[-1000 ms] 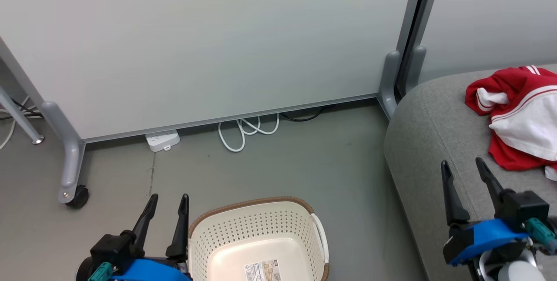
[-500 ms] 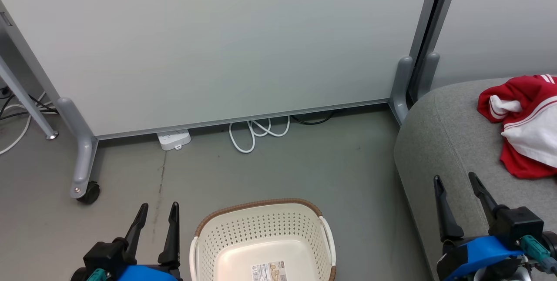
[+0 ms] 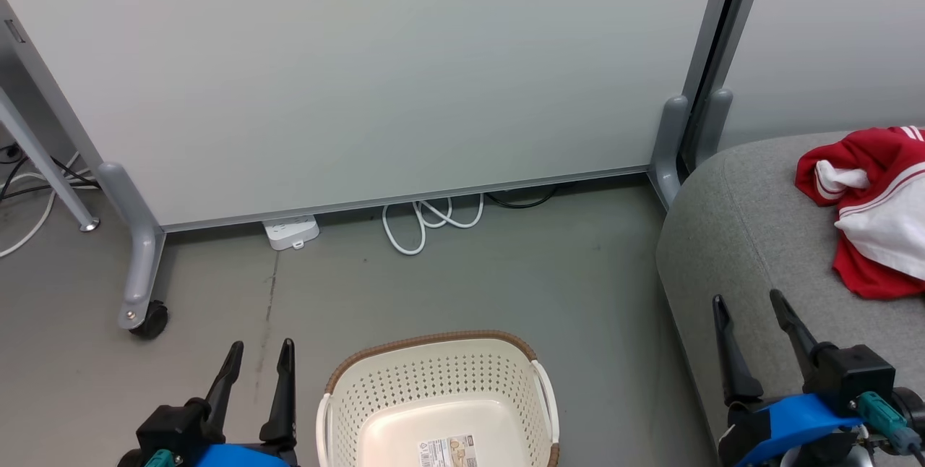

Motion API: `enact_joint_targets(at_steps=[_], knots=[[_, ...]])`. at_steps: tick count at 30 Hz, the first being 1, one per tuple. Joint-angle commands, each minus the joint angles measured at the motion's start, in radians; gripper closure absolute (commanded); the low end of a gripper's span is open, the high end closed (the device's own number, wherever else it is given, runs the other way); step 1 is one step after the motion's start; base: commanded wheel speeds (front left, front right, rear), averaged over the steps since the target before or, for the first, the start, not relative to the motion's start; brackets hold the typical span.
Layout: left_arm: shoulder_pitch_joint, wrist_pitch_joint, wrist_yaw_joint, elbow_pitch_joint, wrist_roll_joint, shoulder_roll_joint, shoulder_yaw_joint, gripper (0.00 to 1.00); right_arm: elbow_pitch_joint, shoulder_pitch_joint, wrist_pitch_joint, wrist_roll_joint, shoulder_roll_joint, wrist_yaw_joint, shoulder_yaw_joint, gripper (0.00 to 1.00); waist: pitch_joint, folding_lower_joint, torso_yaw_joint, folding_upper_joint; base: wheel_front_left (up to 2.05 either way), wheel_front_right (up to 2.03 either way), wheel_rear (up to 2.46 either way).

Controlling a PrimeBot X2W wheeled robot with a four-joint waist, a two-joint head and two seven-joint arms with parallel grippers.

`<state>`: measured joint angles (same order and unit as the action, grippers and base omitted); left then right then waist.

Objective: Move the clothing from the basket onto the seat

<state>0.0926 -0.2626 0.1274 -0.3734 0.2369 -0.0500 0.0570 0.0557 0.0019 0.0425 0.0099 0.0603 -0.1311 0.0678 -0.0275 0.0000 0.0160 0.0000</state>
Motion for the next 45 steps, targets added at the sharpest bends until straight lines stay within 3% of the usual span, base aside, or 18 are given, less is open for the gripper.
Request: enact_joint_targets(at_steps=[1,2,10,45], knots=[[-0.015,-0.003,0.003,0.000,-0.002,-0.002,-0.007,0.00,0.001,0.014,-0.003,0.002,-0.004,0.001,-0.003,0.00,0.000,0.0000,0.000,0.0000,0.00,0.00,0.00],[-0.001,0.000,0.000,-0.002,0.001,0.000,-0.001,1.00,0.003,0.000,-0.002,0.002,0.000,0.000,-0.001,1.00,0.000,0.0000,0.000,0.0000,0.00,0.00,0.00],[-0.042,0.012,0.000,-0.065,0.020,0.007,0.007,1.00,0.079,0.008,-0.009,0.023,-0.003,0.000,0.003,1.00,0.000,0.0000,0.000,0.0000,0.00,0.00,0.00],[-0.013,0.163,0.002,0.018,0.582,0.003,-0.069,1.00,0.122,-0.045,-0.069,0.679,-0.006,0.000,0.021,1.00,0.009,0.0000,-0.005,0.0000,0.00,0.00,0.00]])
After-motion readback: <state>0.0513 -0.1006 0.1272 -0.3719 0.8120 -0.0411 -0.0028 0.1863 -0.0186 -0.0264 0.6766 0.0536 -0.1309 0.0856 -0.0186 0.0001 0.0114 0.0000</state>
